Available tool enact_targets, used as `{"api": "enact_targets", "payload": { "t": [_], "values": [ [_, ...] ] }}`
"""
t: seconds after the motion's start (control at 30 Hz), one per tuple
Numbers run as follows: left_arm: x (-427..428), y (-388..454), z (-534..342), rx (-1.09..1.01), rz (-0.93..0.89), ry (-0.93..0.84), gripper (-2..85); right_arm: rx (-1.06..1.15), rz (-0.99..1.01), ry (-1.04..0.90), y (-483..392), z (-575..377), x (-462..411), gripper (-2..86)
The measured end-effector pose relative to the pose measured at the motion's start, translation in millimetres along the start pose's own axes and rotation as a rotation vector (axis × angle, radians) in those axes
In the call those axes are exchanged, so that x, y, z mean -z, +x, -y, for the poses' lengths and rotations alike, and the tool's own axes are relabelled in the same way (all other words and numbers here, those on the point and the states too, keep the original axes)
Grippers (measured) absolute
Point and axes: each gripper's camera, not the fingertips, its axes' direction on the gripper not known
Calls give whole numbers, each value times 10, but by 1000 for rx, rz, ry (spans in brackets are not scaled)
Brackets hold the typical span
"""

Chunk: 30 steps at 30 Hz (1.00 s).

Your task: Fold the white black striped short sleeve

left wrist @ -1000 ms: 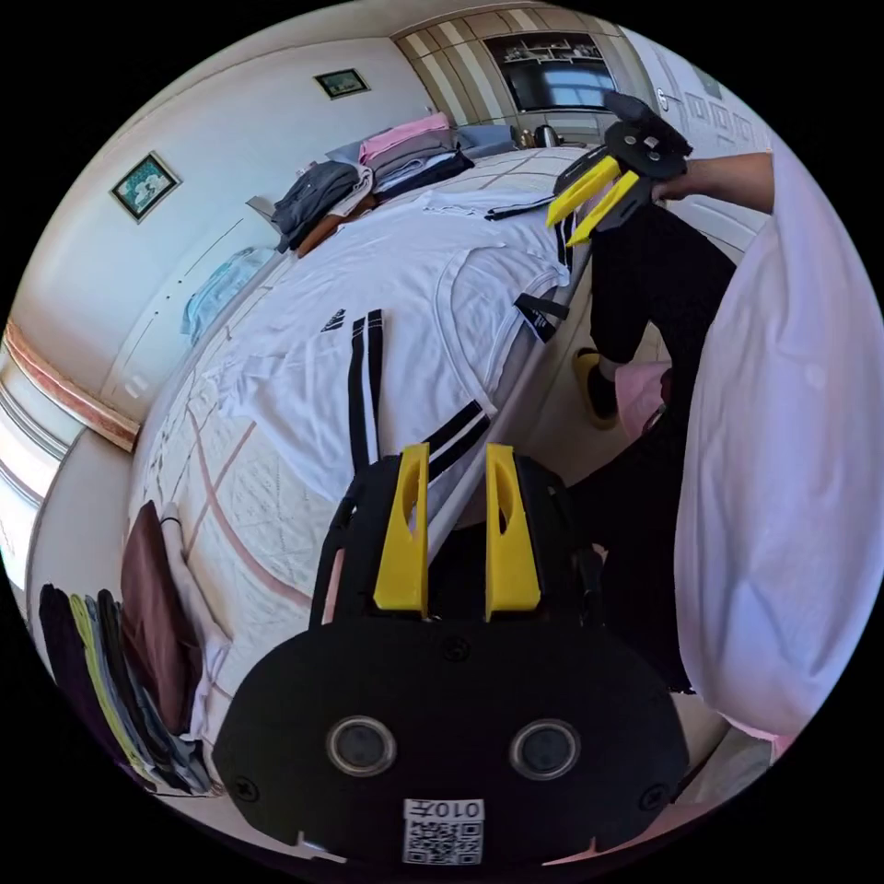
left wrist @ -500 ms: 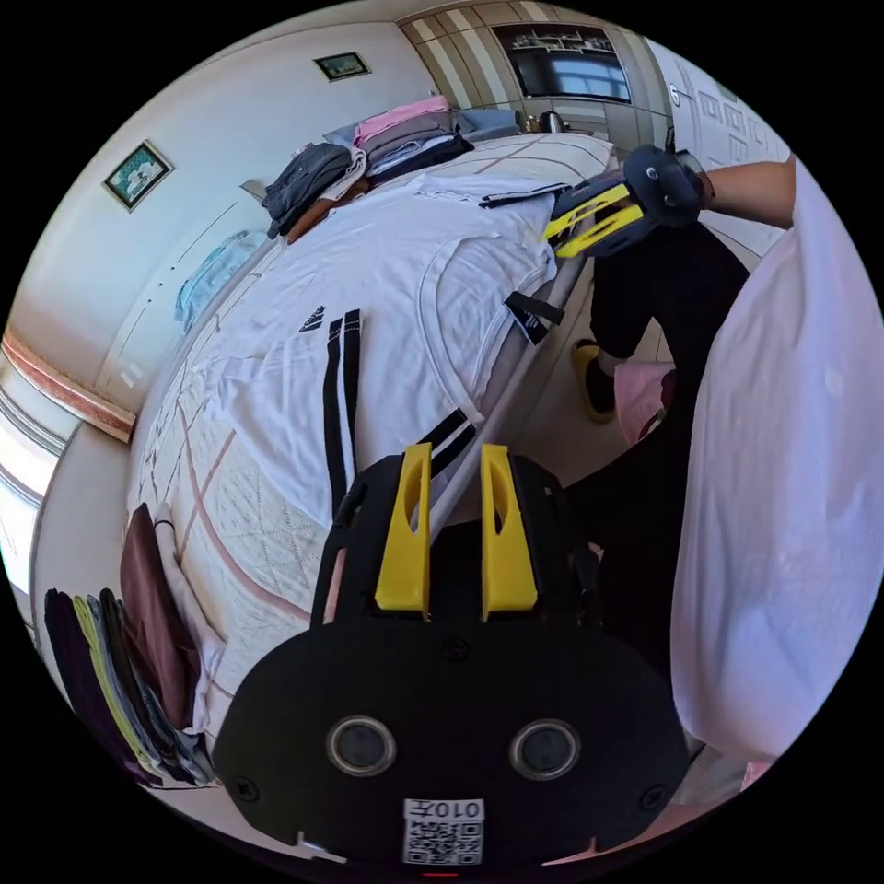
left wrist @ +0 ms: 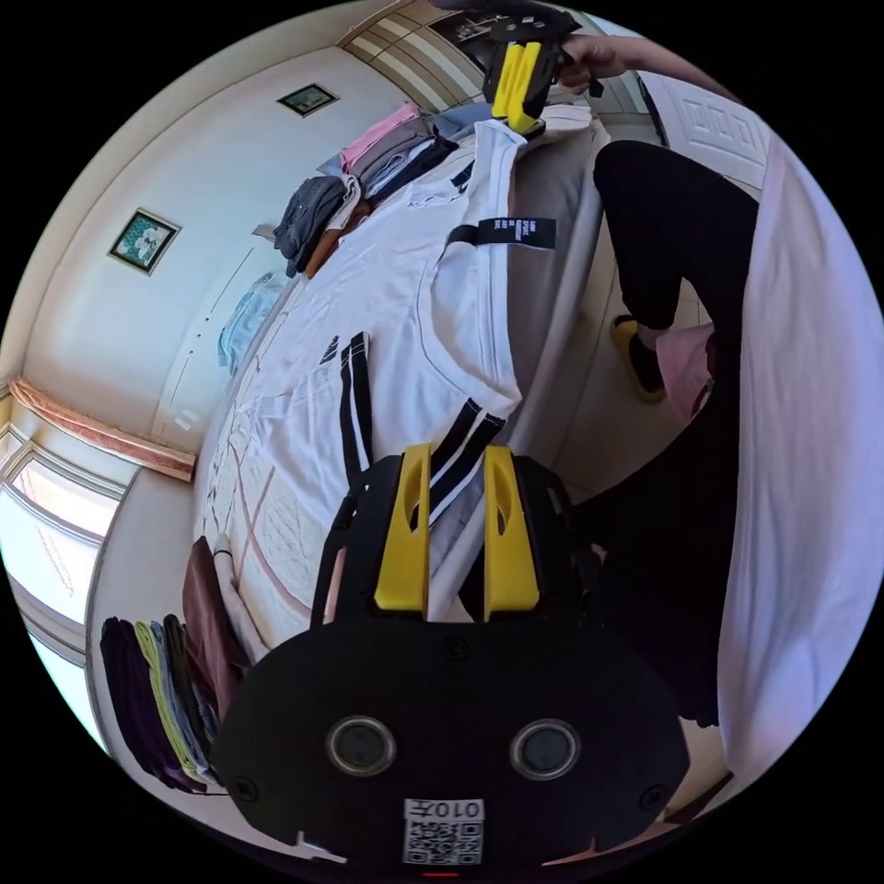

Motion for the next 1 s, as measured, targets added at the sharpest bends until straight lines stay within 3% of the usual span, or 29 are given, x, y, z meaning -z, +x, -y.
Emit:
{"api": "enact_targets", "payload": {
  "t": [0.37,0.77,1.0],
  "values": [
    [-211,246,159,-4,24,16,92,-106,94,143,178,75,529,38],
    [-476,558,603,26,199,-41,46,-121,91,117,45,327,728,38],
    [-180,149,682,65,-60,21,3,-165,149,93,-113,426,514,38]
  ]
}}
